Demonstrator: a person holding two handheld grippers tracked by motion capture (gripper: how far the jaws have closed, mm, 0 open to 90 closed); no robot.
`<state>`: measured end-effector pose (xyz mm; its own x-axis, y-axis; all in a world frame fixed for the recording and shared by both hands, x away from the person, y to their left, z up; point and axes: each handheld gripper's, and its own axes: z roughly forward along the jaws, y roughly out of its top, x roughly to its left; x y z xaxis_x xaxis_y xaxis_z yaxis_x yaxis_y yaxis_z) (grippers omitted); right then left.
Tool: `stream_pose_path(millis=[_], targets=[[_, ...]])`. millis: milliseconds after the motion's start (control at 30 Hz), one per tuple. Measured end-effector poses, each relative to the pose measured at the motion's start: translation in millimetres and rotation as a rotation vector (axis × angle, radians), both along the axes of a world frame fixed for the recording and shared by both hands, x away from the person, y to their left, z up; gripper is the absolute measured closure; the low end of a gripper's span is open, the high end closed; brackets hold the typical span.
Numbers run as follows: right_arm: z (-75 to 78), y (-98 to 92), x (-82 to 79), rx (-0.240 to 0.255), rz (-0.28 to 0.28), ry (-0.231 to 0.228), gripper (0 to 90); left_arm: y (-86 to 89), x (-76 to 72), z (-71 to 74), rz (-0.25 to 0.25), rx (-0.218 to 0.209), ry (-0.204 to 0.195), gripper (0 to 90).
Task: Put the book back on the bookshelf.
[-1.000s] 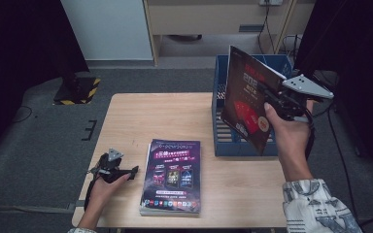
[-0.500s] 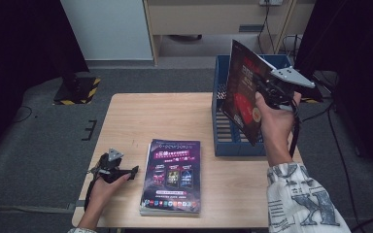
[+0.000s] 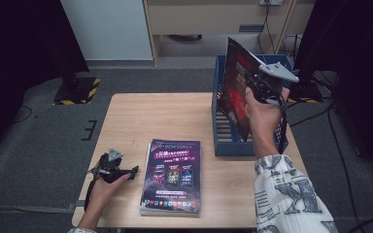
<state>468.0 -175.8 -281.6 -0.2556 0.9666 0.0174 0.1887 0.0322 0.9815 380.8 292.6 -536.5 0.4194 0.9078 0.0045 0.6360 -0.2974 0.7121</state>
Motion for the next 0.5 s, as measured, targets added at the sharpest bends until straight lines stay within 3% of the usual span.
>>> stream_pose_path(millis=[500], targets=[[-5.6,11.0,9.6,-0.004,-0.027,0.003,86.9,0.0,0.1,0.1,-0.001,0.0,0.001,4.6]])
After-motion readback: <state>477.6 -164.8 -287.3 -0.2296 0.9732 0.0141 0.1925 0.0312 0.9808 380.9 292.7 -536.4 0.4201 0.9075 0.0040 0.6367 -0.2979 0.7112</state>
